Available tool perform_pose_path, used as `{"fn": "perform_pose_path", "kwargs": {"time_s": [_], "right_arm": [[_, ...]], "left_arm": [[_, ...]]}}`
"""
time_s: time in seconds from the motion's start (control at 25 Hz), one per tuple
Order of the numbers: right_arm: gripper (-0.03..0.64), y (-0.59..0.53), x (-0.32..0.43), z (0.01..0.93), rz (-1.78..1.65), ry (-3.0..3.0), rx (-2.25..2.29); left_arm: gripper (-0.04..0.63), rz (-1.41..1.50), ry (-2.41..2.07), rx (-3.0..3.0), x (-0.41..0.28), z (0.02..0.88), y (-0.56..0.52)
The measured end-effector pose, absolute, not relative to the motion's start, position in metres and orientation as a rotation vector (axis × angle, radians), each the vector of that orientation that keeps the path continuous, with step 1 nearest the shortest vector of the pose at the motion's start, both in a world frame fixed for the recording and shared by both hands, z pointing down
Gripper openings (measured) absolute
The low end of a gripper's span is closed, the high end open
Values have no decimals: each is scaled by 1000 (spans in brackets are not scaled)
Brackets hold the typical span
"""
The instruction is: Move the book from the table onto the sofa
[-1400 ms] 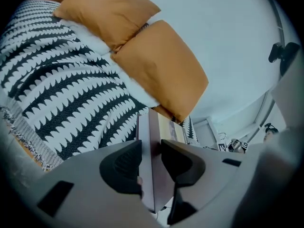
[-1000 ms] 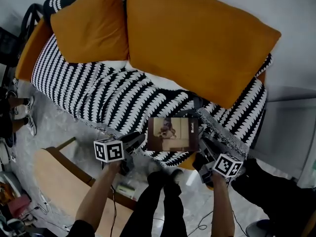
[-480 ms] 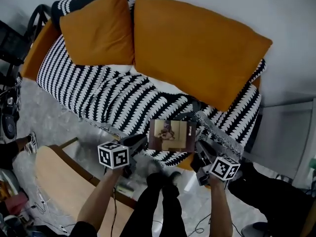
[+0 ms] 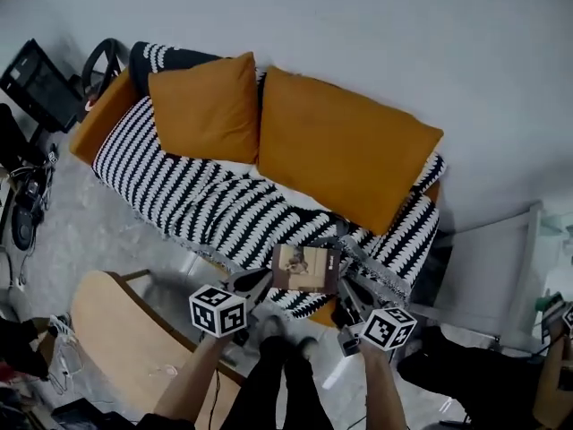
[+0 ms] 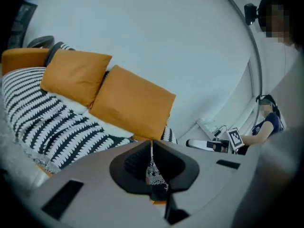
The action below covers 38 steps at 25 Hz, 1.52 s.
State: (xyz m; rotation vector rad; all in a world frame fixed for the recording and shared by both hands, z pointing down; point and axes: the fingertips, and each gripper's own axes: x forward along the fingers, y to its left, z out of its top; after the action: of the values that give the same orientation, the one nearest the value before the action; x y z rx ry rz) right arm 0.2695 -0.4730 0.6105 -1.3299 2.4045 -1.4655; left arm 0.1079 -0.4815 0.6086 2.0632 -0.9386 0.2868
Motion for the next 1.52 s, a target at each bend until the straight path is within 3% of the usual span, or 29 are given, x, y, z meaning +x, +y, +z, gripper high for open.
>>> {"fn": "perform_pose_path", "kwargs": {"time_s": [0.64, 1.2, 1.52], "right_arm": [[25, -425, 247, 449, -1219, 2532, -1185], [23, -382, 222, 292, -651, 2716, -1199], [23, -375, 212, 270, -533, 2728, -1178]], "left_arm": [[15, 186, -1041, 2248, 121, 434, -432], [15, 131, -1217, 2513, 138, 290, -380], [15, 106, -1285, 2540, 131, 271, -371]]}}
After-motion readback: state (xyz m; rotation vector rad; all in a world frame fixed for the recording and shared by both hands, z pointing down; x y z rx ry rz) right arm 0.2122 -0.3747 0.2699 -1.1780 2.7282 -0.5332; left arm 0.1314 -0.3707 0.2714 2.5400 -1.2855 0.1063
